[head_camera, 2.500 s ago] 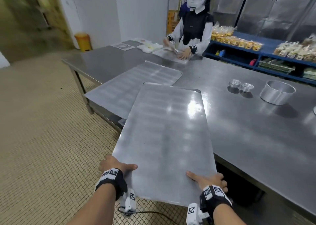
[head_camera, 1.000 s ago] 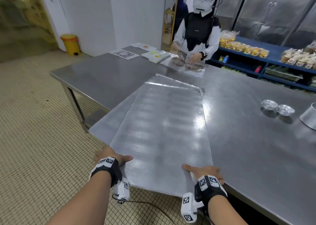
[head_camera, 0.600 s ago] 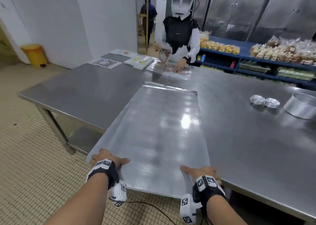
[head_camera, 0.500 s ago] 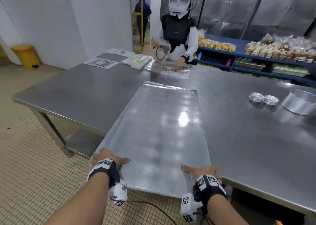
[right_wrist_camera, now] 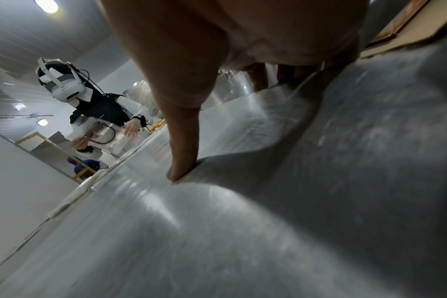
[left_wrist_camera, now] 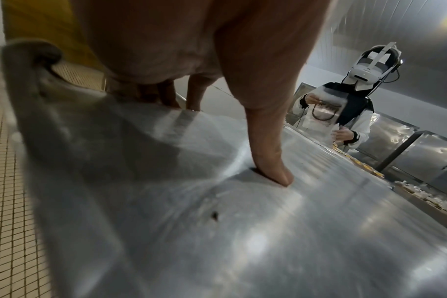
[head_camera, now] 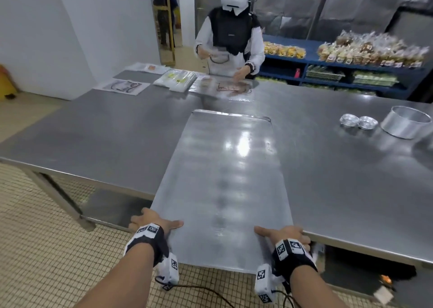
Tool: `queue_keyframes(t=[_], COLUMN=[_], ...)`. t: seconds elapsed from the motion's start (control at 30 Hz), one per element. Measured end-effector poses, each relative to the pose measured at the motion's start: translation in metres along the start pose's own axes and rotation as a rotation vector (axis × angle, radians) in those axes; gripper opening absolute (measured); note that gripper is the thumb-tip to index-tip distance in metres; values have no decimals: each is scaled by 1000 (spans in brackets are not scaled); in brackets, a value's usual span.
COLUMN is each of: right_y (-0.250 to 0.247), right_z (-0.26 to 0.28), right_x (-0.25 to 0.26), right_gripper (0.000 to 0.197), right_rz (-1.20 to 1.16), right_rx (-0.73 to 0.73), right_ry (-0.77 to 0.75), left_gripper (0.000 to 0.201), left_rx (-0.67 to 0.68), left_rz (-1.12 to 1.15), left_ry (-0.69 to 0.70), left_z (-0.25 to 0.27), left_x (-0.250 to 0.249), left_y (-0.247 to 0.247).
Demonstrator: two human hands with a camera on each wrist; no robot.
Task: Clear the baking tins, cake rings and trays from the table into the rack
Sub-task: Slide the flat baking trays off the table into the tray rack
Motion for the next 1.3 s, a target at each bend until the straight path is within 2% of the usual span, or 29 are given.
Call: queue_keyframes(t=[0.27,0.4,0.6,0.87,0.93,1.03,1.23,1.3], right_y=[-5,2,2,-13,-16,-18,-34,-35], right_z=[0,-7,-5,-5,-3,-2,11,11], right_x=[1,3,-9,-66,-82,-110,-157,-171], right_gripper=[125,124,121,119,118,127,144,138], right_rz=[108,44,-31,-83,-105,-154,-110,-95], right_rx=[-93,-24,4,30,35,44,72,97], right_ry=[11,-47,-88,-41,-39,-20,27,48], left_gripper=[121,119,111,110,114,127,113,118], left_rx=[14,52,50,80,95,113,152,192], left_rz=[2,158,204,258,278,256,274,261], left_ry=[8,14,-5,-48,-49,-41,-62,-83], left_z=[-5,-11,4,51,64,78,116,117], left_x=[-1,-1,3,37,47,64,90,104], left_y=[2,9,6,18,24,36,39,50])
Point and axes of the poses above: each hand's wrist, its own z-axis away from the middle knuckle, its own y-axis out of the palm, x = y × z, the point moved 6 cm from there along -z, towards the middle knuckle, and after that the axes turned 8 degrees about -x, right-handed, at the moved point
